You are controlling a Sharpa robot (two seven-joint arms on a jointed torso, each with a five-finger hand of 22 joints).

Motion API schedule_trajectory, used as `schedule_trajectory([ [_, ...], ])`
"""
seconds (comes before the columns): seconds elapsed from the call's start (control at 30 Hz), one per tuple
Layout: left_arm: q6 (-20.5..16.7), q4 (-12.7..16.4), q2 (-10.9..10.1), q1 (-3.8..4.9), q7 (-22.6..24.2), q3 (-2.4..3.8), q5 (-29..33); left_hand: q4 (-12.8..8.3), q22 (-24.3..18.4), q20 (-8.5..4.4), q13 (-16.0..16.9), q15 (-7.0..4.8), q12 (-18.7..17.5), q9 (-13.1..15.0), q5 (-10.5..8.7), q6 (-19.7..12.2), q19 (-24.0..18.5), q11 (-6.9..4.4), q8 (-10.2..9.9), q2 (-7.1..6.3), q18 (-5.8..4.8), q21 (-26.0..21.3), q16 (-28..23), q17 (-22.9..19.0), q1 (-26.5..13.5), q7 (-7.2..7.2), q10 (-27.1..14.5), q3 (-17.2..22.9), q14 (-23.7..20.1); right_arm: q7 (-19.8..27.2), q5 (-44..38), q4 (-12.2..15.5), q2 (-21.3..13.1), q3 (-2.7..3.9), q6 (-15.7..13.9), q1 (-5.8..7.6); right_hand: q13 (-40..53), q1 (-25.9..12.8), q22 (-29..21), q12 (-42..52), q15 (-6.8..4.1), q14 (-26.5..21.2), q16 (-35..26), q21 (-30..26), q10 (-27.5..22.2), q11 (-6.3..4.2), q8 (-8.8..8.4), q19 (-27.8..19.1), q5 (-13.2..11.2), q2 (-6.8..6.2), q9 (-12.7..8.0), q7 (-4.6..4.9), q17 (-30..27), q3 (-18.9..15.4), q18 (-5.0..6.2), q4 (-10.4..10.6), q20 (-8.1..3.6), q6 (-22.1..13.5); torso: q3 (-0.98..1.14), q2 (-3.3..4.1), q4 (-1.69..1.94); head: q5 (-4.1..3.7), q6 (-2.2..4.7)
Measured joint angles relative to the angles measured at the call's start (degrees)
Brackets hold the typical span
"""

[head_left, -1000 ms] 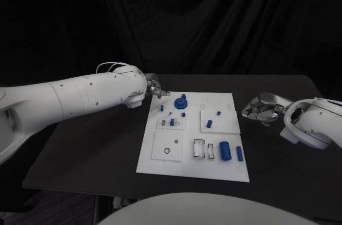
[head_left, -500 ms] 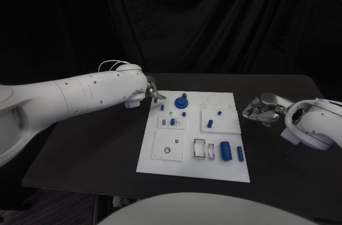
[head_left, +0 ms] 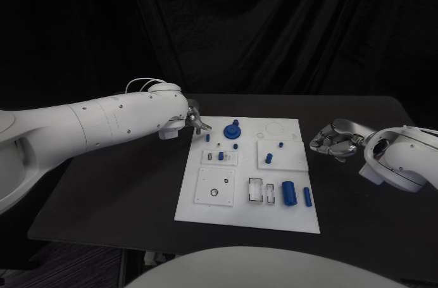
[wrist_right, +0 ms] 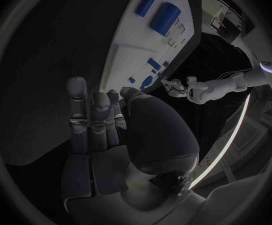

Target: Assemble the parts on the task board

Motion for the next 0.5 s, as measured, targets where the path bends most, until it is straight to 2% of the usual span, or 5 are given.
schedule_trajectory([
  [0.5, 0.3, -0.1, 0.5, -0.31, 0.7, 0.00, 0.0, 0.0, 0.0, 0.00, 0.0, 0.00, 0.0, -1.1, 0.60, -0.2, 0.0, 0.20, -1.1, 0.26, 0.00, -0.4, 0.0, 0.0, 0.3, 0.22, -0.2, 0.0, 0.0, 0.0, 0.0, 0.1, 0.0, 0.00, 0.0, 0.00, 0.0, 0.0, 0.0, 0.0, 0.00, 0.0, 0.0, 0.0, 0.0, 0.00, 0.00, 0.0, 0.0, 0.00, 0.0, 0.00, 0.0, 0.0, 0.01, 0.0, 0.00, 0.0, -0.04, 0.02, -0.07, 0.12, 0.00],
])
